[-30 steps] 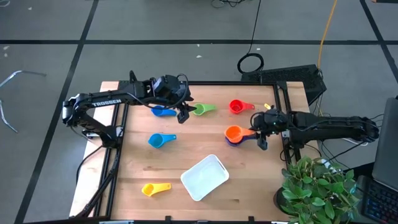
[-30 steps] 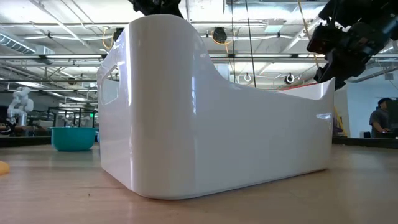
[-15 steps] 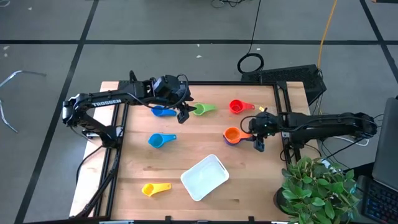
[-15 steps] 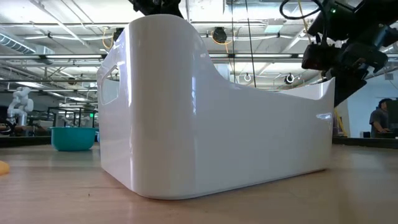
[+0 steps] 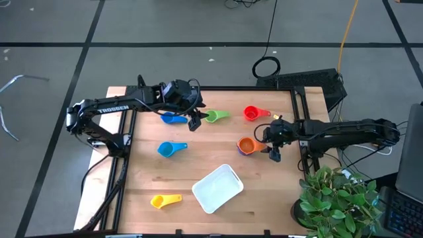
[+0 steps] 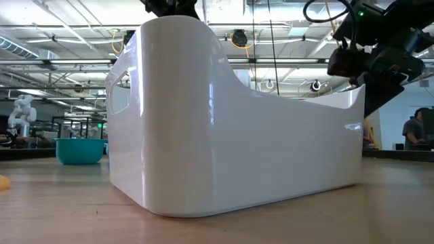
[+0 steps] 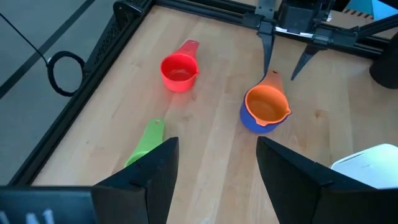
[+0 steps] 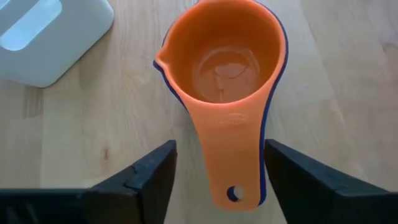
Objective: Nest measuring cups in basket
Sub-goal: Stack the orange measuring cup on top of the purple measuring cup
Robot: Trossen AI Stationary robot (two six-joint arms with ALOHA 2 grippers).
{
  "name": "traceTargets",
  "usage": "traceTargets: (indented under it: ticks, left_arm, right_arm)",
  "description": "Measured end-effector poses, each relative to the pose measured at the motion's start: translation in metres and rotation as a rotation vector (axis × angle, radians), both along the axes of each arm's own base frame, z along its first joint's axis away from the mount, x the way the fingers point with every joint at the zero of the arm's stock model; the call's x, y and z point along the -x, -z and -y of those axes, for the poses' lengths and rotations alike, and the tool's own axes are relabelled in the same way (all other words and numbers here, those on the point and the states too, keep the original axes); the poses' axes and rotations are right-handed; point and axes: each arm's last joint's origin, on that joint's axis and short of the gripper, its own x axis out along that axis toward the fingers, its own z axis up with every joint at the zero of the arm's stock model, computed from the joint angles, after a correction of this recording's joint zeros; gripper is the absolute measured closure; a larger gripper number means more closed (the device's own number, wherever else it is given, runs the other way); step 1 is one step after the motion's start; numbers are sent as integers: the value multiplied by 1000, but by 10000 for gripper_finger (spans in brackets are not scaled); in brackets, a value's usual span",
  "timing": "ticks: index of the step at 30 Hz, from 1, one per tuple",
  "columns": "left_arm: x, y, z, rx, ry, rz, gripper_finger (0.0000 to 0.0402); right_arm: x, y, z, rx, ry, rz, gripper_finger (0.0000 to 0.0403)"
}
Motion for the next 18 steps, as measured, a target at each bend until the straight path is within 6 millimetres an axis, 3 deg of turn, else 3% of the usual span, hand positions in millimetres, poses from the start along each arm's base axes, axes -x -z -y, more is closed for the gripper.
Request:
traceTargets:
  ticks: [8, 18]
  left_arm:
    - [0, 0, 0, -1, 1, 0, 183]
    - [0, 0, 0, 1, 0, -5, 183]
  right_arm:
    - [-8, 8, 1, 40, -47, -29, 132]
    - [-24, 23, 5, 72, -63, -58, 145]
